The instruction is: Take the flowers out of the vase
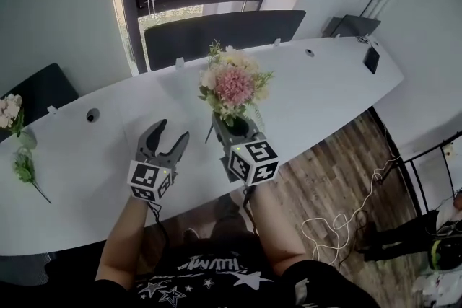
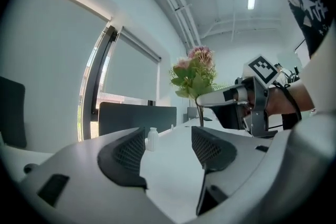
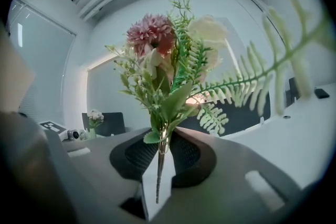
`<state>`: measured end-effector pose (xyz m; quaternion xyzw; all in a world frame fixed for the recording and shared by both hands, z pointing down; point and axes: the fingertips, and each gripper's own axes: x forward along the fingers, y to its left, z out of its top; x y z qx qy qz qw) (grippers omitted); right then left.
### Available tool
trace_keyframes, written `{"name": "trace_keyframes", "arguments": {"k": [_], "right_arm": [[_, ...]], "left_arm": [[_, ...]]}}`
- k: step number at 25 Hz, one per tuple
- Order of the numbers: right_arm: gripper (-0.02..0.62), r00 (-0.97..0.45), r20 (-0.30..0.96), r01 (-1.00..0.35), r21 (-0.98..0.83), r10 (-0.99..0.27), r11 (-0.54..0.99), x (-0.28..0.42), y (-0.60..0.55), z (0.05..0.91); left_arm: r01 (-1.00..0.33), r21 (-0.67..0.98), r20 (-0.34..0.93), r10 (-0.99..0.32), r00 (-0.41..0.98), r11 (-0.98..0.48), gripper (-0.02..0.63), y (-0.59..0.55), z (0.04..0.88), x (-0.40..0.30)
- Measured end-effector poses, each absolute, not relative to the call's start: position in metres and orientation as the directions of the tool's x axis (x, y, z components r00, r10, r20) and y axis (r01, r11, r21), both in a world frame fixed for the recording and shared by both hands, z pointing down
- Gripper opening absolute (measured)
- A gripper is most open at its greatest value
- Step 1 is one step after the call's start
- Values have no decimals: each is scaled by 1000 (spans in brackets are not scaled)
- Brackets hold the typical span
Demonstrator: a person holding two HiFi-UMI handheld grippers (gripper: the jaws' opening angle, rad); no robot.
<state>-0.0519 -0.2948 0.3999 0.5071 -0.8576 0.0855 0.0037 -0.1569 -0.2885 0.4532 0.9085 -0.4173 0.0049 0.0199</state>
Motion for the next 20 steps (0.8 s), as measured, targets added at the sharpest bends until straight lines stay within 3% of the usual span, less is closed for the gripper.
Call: {"name": "trace_keyframes", "arguments": {"k": [7, 20], "right_arm": [[64, -512, 121, -856, -152, -851, 493, -72, -248, 415], [64, -579, 151, -814, -163, -802, 557, -64, -219, 423]], "left_arm": [[-745, 152, 10, -752, 659, -650, 279, -253, 451, -168], [-761, 120, -12, -768, 640, -637, 265, -226, 429, -148]]}}
